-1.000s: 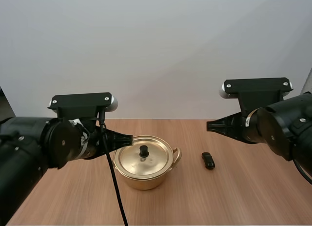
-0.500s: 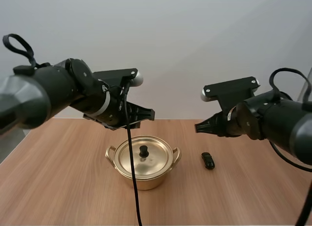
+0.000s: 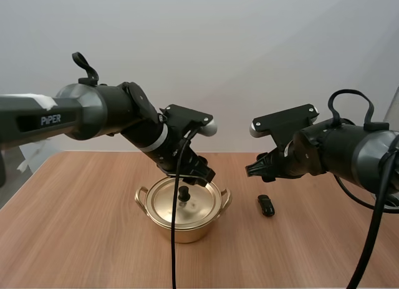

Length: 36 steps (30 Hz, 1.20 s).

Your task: Open the pot, put the car inside, and close it

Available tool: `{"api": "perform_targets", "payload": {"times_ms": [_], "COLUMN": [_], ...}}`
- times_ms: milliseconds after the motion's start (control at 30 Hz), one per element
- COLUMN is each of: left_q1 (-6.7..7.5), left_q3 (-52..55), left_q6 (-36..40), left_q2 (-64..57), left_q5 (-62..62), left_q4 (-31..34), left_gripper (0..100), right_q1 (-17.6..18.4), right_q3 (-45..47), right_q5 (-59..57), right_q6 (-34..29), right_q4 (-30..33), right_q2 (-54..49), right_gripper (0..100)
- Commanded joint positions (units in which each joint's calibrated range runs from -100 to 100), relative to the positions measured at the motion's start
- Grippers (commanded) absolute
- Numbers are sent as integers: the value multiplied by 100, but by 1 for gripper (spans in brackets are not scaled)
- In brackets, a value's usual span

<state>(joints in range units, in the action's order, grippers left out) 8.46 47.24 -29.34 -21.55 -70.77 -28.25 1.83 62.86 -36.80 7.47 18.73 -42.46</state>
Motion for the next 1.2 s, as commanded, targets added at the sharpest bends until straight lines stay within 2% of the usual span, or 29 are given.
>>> {"api": "perform_targets", "payload": {"times_ms": [0,800,900,967,1100,1167], "left_q1": [0,0,0,0,0,0], "left_q3": [-2,-2,-2,-2,-2,-2], "left_q6": [65,78,78,78,78,69], "left_q2": [203,949,949,949,949,949], "left_q5": [-7,378,398,398,398,398], "left_q4": [514,495,495,495,495,495], "left_gripper": [79,77,62,44,1,0], "right_q1": [1,1,1,1,1,1], "right_q3": [-5,-5,-5,-5,-5,-5], "right_q5": [-10,-10,-10,-10,-45,-45], "right_q6": [-2,-2,-2,-2,-2,17], "right_q4": [-6,-6,-6,-6,-6,-6], "right_q2": [5,5,5,5,55,239], "right_gripper": [92,92,92,92,91,89]}}
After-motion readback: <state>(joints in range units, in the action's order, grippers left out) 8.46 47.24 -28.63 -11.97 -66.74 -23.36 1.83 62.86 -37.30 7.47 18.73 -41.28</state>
